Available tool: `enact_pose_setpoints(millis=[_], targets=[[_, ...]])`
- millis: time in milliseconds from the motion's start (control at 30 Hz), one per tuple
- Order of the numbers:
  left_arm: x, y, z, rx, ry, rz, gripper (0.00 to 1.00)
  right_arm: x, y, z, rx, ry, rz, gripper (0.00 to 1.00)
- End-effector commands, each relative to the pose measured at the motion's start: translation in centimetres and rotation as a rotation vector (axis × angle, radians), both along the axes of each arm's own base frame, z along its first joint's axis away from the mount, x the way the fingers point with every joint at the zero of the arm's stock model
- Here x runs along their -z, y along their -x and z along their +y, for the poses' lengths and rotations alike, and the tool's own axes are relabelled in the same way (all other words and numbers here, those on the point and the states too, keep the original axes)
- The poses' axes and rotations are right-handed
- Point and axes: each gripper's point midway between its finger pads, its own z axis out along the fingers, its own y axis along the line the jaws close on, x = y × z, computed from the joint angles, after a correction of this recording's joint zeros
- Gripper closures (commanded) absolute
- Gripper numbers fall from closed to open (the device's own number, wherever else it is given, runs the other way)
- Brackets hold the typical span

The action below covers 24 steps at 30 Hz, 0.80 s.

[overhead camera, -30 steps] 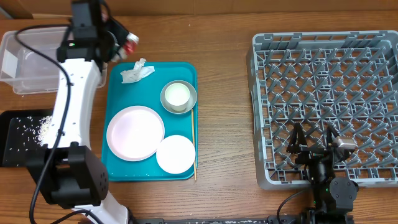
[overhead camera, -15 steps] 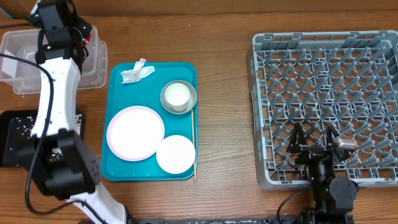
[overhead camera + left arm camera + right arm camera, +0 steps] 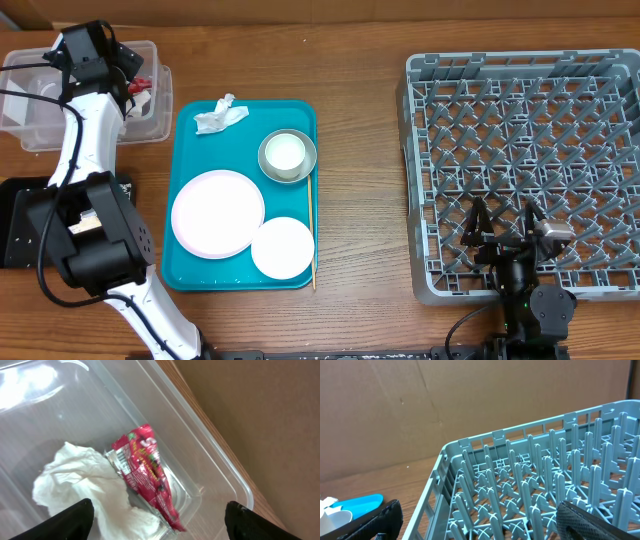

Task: Sort waste into correct bins and load items into the dishwasher
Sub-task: 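Carry the wrapper and tissue left and drop them into the clear bin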

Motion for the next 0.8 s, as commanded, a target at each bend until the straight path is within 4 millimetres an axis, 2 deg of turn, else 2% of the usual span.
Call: enact_pose_setpoints(millis=[0, 133, 200, 267, 300, 467, 567, 667, 767], targets=[[-6.0, 0.0, -1.6, 0.087, 0.003, -0.103, 0.11, 0.2, 0.0, -0.2, 0.009, 0.004, -0.004, 0.00], [-9.9, -0.3, -7.9, 0.375, 0.192, -0.218, 0.02, 0.2, 0.0, -0.2, 0.009, 0.005, -0.004, 0.00], [-10.6, -0.3, -10.9, 0.509, 0.260, -0.241, 0.00, 0.2, 0.0, -0.2, 0.009, 0.005, -0.004, 0.00], [-10.3, 0.1, -13.6, 0.601, 0.321, -0.227, 0.00, 0.2, 0.0, -0.2, 0.009, 0.005, -0.004, 0.00], [-9.3, 0.4, -14.6, 0.606, 0.339, -0.186, 0.00, 0.2, 0.0, -0.2, 0.009, 0.005, -0.004, 0.00], [-3.8, 2.1, -16.9, 0.524, 0.307, 0.051, 0.00, 0.2, 0.0, -0.2, 0.009, 0.005, -0.004, 0.00], [-0.8, 2.9, -19.4, 0.537, 0.298, 0.163, 0.00, 0.2, 0.0, -0.2, 0.009, 0.005, -0.004, 0.00], [1.5, 3.1, -21.3, 0.544, 0.257, 0.234, 0.00, 0.2, 0.0, -0.2, 0.009, 0.005, -0.004, 0.00], [3.6, 3.0, -22.1, 0.511, 0.193, 0.290, 0.00, 0.2, 0.0, -0.2, 0.009, 0.005, -0.004, 0.00]])
